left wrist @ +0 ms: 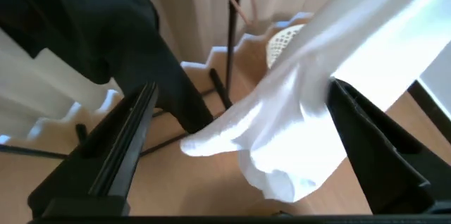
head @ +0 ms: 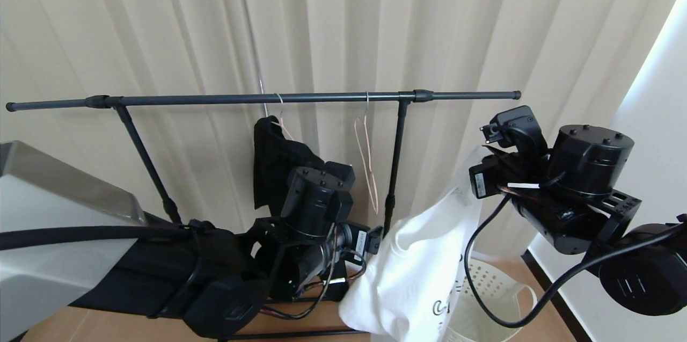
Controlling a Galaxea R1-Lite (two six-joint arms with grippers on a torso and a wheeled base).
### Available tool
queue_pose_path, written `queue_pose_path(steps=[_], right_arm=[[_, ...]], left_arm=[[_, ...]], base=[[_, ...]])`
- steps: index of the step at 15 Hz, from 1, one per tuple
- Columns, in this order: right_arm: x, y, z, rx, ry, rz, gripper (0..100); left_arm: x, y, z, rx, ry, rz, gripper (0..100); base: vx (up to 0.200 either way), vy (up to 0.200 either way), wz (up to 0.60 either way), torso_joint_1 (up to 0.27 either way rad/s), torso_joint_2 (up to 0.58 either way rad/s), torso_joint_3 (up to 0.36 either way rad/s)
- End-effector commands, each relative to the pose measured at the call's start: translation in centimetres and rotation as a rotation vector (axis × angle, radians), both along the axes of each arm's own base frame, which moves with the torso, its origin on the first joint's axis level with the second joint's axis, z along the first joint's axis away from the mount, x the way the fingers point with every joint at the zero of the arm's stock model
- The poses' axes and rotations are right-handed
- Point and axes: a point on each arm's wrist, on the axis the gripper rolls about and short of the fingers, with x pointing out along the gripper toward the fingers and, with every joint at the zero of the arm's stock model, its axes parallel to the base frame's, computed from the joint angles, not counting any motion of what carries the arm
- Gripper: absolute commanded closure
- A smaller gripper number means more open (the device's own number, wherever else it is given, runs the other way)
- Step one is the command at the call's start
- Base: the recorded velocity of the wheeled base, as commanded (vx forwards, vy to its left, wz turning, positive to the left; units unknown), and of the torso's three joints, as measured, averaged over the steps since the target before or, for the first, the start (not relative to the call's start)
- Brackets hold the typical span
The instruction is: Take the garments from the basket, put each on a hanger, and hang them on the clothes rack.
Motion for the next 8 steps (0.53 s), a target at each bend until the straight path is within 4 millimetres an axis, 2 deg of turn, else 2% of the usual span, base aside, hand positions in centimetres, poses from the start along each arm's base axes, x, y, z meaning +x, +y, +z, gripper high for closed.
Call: queue_pose_path(steps=[1,2,4,8], right_arm=[[-1.0,-0.9,0.6,-0.025,-0.011,-0.006,100],[-1.6,-1.8,0.8,-0.057,-0.013,0.004,100],[-1.7,-2.0,1.1,-0.065,-0.022,0.027,100],[-1.7,-2.0,1.6,-0.058,-0.045,0.021,100]], left_arm=[[-0.1,1.0,1.1,-0.034,-0.005,-0.013,0],[-0.4,1.2,1.6,-0.067,0.008,-0.06,0],[-0.5,1.5,1.8,-0.092,0.027,-0.085,0],[0.0,0.6,2.4,-0.036,-0.044,-0.007,0]], base=[[0.0,0.0,0.0,0.0,0.0,0.0],[0.0,0.0,0.0,0.0,0.0,0.0],[0.0,0.0,0.0,0.0,0.0,0.0],[0.0,0.0,0.0,0.0,0.0,0.0]])
